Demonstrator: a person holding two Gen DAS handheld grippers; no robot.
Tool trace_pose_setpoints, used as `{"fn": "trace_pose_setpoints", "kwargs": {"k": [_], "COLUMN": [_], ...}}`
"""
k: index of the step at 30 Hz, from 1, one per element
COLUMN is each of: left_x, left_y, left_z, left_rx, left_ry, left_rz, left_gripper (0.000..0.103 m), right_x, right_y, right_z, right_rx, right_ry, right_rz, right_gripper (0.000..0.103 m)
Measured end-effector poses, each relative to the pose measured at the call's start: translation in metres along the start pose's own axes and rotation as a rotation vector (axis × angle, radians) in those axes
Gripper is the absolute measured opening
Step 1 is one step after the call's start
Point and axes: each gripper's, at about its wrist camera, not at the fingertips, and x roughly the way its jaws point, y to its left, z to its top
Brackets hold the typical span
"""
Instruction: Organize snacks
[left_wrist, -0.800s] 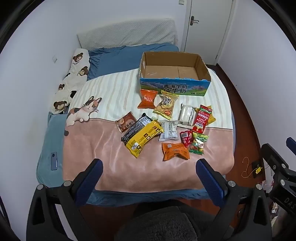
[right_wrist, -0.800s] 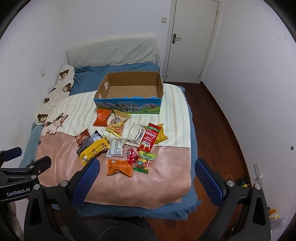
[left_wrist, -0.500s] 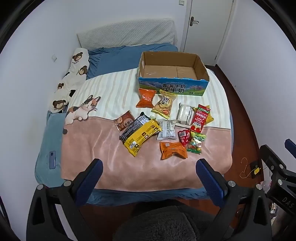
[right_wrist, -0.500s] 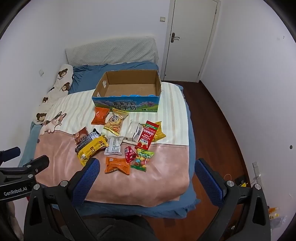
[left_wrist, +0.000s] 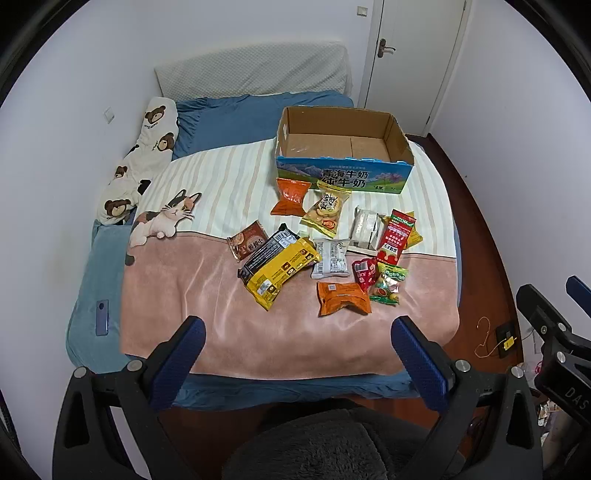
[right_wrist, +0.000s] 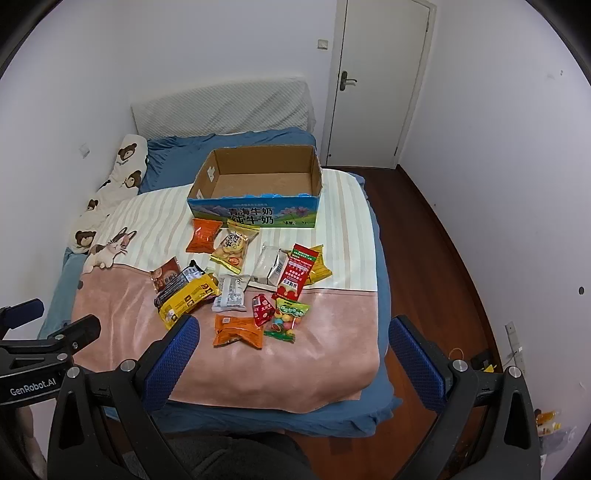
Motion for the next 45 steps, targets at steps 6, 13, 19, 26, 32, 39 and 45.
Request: {"fn": "trace_pose_setpoints", "kwargs": {"k": [6,13,19,26,32,39,45], "left_x": [-0.002,-0.014,-0.018,-0.019,-0.018,-0.019,-0.021], "left_y": [-0.009,-0.003,-0.001,0.001,0.003,0.003,0.004], "left_z": [0.0,0.002,0.008,0.006,0.006,0.006,0.009], "left_rx": [0.001,-0.003,-0.002,-0.008,-0.005,-0.004,-0.003], "left_ry": [-0.013,-0.018,-0.021,-0.025,-0.027,-0.036,-0.045], "left_rz": [0.001,-0.007,-0.012,-0.015,-0.015,-0.012,-0.015], "left_gripper": [0.103,0.103,0.103,0.103,0.103,0.103,0.103], "right_x": [-0.008,-0.01,-0.01,-0.011,-0.013,-0.013,-0.017], "right_y": [0.002,0.003,0.003,0.005,0.007,0.005,0.005], "right_z": [0.001,0.0,0.001,0.002,0.001,0.0,-0.002], "right_rx": [0.005,0.006,0.007,0.009,0.01,0.014,0.014], "right_ry": [-0.021,-0.024,-0.024,-0.021,-0.021,-0.024,-0.031], "right_rz": [0.003,0.004,0.003,0.003,0.006,0.01,0.013], "right_gripper": [0.103,0.103,0.103,0.103,0.103,0.103,0.103]}}
